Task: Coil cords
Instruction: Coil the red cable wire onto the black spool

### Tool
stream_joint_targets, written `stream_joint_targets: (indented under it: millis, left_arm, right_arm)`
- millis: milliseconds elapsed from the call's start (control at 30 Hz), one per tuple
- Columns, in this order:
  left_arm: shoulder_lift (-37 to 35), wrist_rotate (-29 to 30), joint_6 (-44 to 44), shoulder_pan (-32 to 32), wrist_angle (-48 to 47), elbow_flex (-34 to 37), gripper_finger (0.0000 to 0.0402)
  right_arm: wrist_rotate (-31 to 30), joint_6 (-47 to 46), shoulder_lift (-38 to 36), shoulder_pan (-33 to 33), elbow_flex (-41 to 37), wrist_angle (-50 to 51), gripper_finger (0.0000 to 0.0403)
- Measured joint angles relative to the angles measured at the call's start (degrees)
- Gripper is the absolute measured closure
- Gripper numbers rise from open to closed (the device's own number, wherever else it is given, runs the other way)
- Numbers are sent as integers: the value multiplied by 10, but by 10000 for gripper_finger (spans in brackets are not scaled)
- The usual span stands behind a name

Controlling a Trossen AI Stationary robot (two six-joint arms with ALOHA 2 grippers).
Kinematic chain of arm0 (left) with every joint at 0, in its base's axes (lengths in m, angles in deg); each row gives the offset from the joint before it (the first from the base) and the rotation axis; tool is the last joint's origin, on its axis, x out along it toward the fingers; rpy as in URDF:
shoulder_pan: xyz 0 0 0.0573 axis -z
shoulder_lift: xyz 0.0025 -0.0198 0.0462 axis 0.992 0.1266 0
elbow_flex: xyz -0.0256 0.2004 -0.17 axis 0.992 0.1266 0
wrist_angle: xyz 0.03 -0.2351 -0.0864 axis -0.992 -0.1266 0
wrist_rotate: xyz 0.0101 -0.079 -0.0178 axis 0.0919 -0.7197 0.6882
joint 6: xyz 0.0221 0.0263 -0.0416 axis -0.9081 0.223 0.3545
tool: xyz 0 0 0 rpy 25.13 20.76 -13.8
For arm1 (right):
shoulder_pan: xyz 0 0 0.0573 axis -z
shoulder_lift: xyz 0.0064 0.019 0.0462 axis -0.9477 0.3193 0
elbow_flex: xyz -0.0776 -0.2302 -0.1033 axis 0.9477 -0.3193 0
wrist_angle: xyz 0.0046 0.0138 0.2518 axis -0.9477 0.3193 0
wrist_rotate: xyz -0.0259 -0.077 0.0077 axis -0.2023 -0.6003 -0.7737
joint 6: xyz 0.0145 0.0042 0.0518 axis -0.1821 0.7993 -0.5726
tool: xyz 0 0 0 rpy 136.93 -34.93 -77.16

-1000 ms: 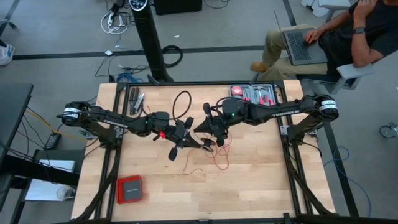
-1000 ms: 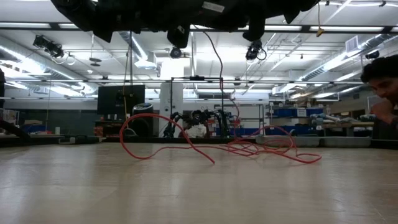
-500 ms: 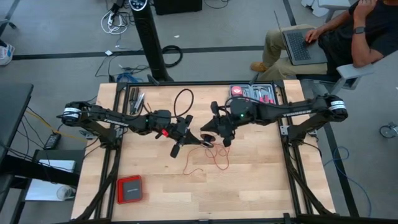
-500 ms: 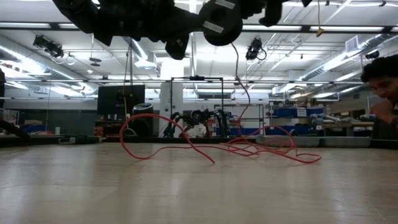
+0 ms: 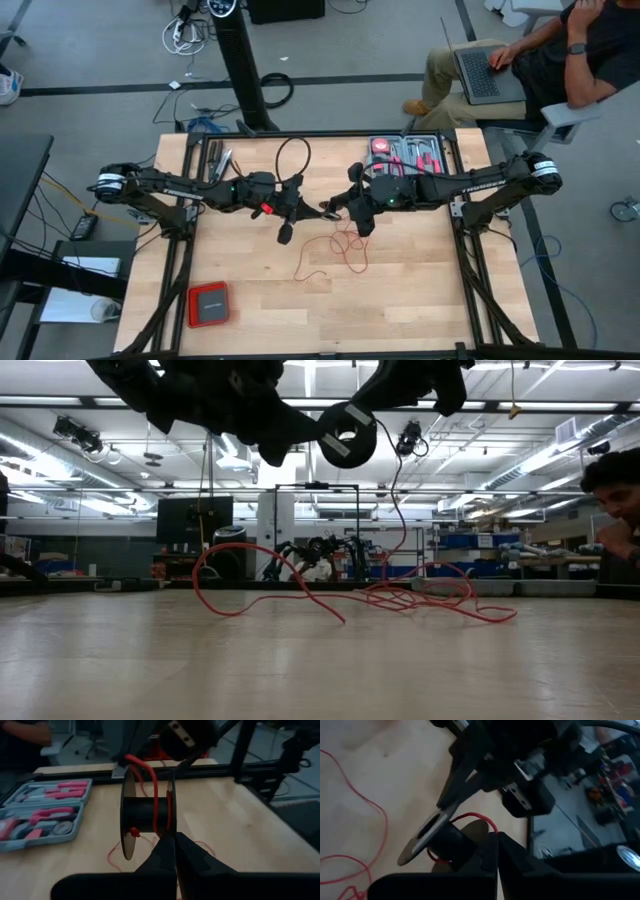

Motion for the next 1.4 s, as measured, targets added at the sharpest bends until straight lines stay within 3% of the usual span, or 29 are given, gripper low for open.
stream_joint_targets:
  millis: [667, 833, 1133, 1400]
  left_arm:
    - [-6, 148, -43, 2, 11, 0, 401]
    - [-6, 179, -46, 9, 40, 0, 401]
    - [-6, 198, -128, 34, 75, 0, 401]
    - [-18, 201, -165, 66, 64, 0, 401]
  right_arm:
    - [-166, -129, 2, -16, -1, 67, 403]
    - [-167, -147, 2, -16, -1, 78, 390]
    - [-150, -249, 0, -8, -13, 102, 321]
    - [-104, -317, -49, -8, -78, 89, 324]
